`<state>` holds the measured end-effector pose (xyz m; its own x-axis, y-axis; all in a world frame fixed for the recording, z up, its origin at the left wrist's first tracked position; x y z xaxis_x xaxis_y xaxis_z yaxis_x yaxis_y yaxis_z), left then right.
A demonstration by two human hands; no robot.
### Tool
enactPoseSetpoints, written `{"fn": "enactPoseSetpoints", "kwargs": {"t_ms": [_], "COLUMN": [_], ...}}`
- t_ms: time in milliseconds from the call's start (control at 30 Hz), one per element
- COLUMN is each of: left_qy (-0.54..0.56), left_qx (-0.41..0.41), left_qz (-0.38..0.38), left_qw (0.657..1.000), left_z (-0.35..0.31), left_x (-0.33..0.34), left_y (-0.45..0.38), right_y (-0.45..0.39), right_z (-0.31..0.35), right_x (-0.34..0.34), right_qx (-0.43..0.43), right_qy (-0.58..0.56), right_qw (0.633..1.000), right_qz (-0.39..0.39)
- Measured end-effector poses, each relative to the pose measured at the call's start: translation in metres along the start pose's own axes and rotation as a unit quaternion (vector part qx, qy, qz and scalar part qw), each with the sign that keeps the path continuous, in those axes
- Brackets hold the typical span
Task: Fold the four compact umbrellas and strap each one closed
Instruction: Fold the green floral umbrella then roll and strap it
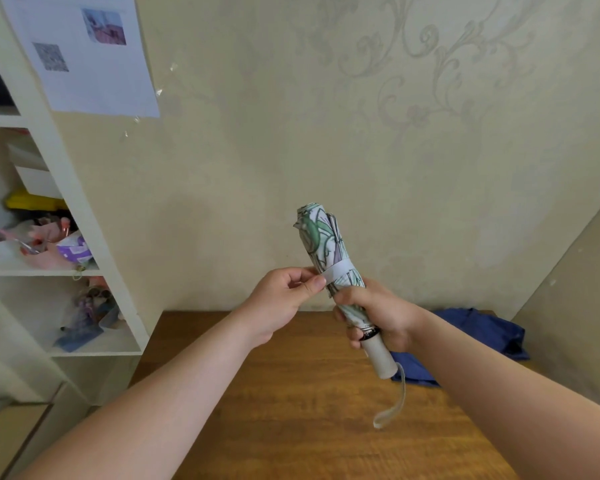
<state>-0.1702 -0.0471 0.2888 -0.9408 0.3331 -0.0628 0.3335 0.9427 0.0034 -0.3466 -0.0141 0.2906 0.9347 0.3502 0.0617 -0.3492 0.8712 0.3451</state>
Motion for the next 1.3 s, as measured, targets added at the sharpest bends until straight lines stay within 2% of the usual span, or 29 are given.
{"fn": "enactPoseSetpoints", "kwargs": {"t_ms": [133,267,333,433,567,667,767,900,1033,1167,1300], "left_qy": [0.077,0.178,0.213,0.237,0.232,0.233,0.24,0.239,0.249,0.25,0.253], "left_qx": [0.008,-0.013,-0.018,-0.006,0.013,0.017,0.009,0.001,0.006,-0.002,-0.032], "left_qz": [0.049,0.101,0.091,0.052,0.007,-0.033,-0.054,-0.065,-0.063,-0.063,-0.069], "left_qw": [0.996,0.979,0.973,0.97,0.973,0.972,0.969,0.969,0.966,0.966,0.964], "left_z": [-0.004,-0.005,-0.007,-0.009,-0.016,-0.02,-0.019,-0.014,-0.011,-0.006,0.003], "left_x": [-0.002,0.0,0.003,0.006,0.002,-0.005,-0.01,-0.011,-0.008,-0.005,-0.004], "left_y": [0.0,0.0,0.002,0.004,0.006,0.009,0.012,0.014,0.017,0.018,0.018], "right_y": [0.003,0.004,0.004,0.007,0.021,0.03,0.032,0.03,0.026,0.026,0.02], "right_z": [-0.009,-0.021,-0.025,-0.024,-0.009,0.0,0.003,0.015,0.029,0.032,0.027], "right_x": [0.007,0.013,0.018,0.022,0.022,0.02,0.01,0.004,0.003,0.013,0.018], "right_qx": [0.081,0.101,0.105,0.104,0.067,-0.018,-0.117,-0.236,-0.263,-0.347,-0.339], "right_qy": [-0.026,-0.076,-0.12,-0.141,-0.125,-0.053,0.025,0.153,0.359,0.403,0.465], "right_qw": [0.99,0.965,0.953,0.951,0.976,0.995,0.992,0.949,0.856,0.8,0.771], "right_qz": [0.113,0.229,0.259,0.253,0.163,0.084,-0.047,-0.145,-0.263,-0.278,-0.275]}}
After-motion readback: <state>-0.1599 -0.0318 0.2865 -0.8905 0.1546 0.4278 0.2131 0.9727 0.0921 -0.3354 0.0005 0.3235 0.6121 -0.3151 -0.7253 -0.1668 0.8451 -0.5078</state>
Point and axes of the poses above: each hand's wrist, its own y-axis away from the middle knuckle, its own x-axis out of the palm, z = x × y, the point moved 4 cm from there along -y, towards the middle knuckle, and after that the axes turned 3 degrees about y, right-handed, at the moved point
